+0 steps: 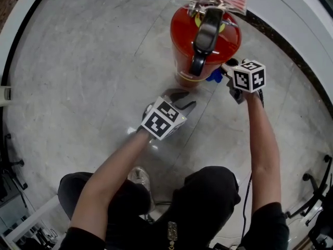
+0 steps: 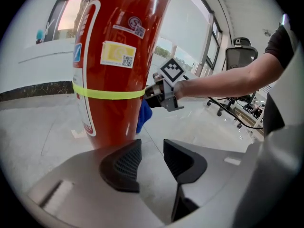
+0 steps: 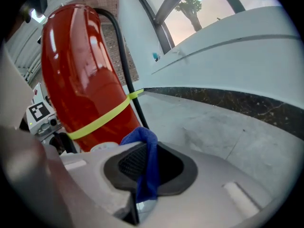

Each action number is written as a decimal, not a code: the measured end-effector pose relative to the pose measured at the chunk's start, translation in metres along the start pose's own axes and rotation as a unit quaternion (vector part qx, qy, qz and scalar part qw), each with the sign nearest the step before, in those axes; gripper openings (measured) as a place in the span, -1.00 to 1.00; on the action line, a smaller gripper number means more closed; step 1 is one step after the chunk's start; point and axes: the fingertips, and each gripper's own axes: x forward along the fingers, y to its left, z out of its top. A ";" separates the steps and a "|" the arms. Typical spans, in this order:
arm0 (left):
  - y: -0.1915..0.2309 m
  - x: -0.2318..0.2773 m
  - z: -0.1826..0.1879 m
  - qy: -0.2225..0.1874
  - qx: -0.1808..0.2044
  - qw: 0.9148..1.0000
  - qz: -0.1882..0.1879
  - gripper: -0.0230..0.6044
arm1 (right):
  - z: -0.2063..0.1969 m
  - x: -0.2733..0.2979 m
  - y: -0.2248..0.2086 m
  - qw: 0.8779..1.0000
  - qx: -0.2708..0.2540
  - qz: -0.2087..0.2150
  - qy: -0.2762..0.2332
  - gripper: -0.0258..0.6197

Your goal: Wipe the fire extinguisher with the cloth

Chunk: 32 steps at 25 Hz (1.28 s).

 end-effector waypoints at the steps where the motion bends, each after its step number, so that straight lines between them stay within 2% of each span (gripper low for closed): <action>1: 0.000 0.001 -0.001 0.002 -0.002 1.000 0.002 -0.42 | -0.009 -0.005 0.005 1.000 -0.002 0.001 0.007 -0.76; 6: -0.009 0.007 -0.004 0.006 -0.003 1.000 0.006 -0.30 | -0.046 -0.022 0.040 0.999 -0.006 0.005 0.037 -0.76; 10: -0.009 0.011 -0.005 0.013 -0.005 1.000 0.012 -0.19 | -0.062 -0.025 0.079 0.998 -0.005 0.040 0.054 -0.76; 14: 0.001 0.008 -0.011 0.025 -0.003 0.999 0.030 -0.15 | -0.058 -0.016 0.118 0.994 -0.018 0.086 0.062 -0.76; 19: 0.023 -0.001 -0.013 0.019 -0.005 0.998 0.054 -0.12 | -0.042 -0.005 0.151 0.990 -0.012 0.129 0.057 -0.76; 21: 0.033 -0.006 -0.010 0.014 -0.002 0.998 0.065 -0.20 | -0.036 -0.001 0.161 0.989 -0.001 0.142 0.050 -0.76; 24: 0.041 -0.007 -0.008 0.015 0.014 0.997 0.073 -0.42 | -0.032 0.001 0.166 0.990 0.013 0.139 0.029 -0.75; 26: 0.047 -0.007 -0.011 0.024 0.019 0.996 0.082 -0.56 | -0.033 -0.001 0.170 0.990 0.011 0.138 0.022 -0.68; 32: 0.081 -0.010 -0.024 0.048 0.011 0.993 0.109 -0.60 | -0.040 -0.020 0.170 0.993 -0.034 0.113 0.028 -0.62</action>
